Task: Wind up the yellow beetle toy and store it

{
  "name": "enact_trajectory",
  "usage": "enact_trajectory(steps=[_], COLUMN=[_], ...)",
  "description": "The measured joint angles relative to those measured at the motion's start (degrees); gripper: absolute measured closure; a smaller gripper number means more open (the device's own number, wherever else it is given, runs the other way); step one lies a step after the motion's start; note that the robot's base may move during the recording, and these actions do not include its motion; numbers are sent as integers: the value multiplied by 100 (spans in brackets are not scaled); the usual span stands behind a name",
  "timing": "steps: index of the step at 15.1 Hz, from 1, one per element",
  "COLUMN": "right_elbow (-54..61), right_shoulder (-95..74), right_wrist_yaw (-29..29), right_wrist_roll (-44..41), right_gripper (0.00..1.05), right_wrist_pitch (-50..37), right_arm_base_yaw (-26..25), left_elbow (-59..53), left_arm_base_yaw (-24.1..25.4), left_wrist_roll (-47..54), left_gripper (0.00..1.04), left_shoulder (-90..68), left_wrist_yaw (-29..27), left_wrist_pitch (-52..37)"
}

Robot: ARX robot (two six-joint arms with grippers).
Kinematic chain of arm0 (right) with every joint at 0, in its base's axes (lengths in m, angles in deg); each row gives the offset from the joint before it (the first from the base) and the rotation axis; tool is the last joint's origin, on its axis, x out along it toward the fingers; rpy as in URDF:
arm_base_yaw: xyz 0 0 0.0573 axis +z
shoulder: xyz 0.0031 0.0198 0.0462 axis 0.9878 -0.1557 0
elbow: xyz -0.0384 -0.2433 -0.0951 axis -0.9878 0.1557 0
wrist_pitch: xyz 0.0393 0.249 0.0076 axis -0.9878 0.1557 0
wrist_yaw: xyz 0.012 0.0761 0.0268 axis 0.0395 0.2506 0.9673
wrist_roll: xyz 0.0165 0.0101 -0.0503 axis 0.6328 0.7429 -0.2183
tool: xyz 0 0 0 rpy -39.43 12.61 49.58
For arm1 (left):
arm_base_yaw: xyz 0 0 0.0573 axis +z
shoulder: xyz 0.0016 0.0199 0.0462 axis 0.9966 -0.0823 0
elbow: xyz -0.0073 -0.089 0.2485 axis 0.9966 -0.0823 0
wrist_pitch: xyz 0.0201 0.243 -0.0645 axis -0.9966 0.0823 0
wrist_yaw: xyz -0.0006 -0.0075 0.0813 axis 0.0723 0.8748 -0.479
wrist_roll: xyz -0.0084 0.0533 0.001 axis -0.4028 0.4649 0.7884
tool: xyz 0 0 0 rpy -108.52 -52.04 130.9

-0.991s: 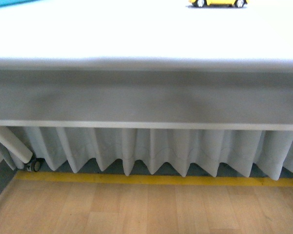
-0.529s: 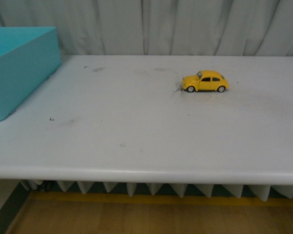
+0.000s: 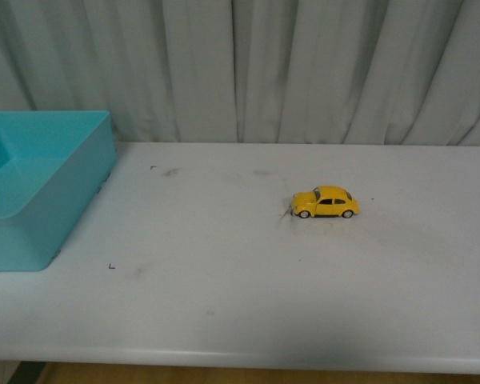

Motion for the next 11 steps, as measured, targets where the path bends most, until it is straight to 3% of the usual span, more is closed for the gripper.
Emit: enact_trajectory(steps=[11], right_elbow=[0], right_shoulder=[-2], right_wrist_yaw=[-2], right_wrist_roll=[0], right_gripper=[7], right_wrist_pitch=[35], right_arm_base_yaw=[0], left_elbow=[0], left_arm_base_yaw=[0], left_wrist_roll=[0], left_gripper=[7], left_shoulder=[0], left_wrist_yaw=[0], left_wrist_pitch=[22])
